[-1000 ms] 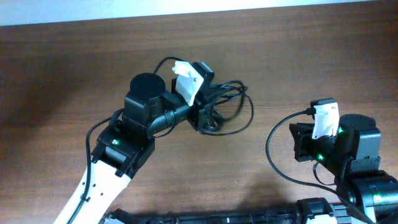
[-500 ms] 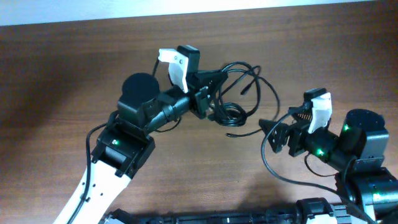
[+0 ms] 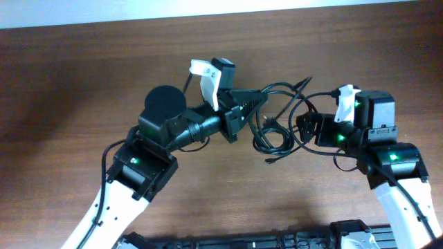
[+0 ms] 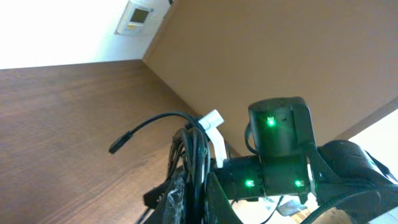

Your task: Untangle cables

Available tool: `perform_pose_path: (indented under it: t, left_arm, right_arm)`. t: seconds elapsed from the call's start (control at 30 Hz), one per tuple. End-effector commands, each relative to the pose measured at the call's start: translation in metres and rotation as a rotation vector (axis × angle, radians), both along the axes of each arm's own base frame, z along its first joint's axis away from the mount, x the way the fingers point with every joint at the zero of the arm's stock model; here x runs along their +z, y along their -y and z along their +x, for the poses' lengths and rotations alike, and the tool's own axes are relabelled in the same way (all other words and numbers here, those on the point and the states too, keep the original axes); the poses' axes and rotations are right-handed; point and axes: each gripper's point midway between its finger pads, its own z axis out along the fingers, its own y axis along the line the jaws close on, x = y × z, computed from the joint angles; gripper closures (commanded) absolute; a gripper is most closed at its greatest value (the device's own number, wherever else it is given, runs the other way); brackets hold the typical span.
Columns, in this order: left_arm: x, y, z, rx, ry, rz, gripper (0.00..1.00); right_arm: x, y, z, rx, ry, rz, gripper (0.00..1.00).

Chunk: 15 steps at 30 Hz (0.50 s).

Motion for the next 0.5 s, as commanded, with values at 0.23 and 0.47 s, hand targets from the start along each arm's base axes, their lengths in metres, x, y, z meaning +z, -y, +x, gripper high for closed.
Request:
perform_pose_path:
  t: [0.23, 0.47]
  left_arm:
    - [0.052, -0.061, 0.003, 0.166, 0.172, -0.040, 1.00]
    - [0.018, -0.091, 0.034, 0.412, 0.064, 0.071, 1.00]
  right_arm:
    - [-0.015, 0.054, -0.020, -0.193, -0.097, -0.240, 0.01]
    - [-0.014, 0.056, -0.038, -0.221, -0.123, -0.235, 0.01]
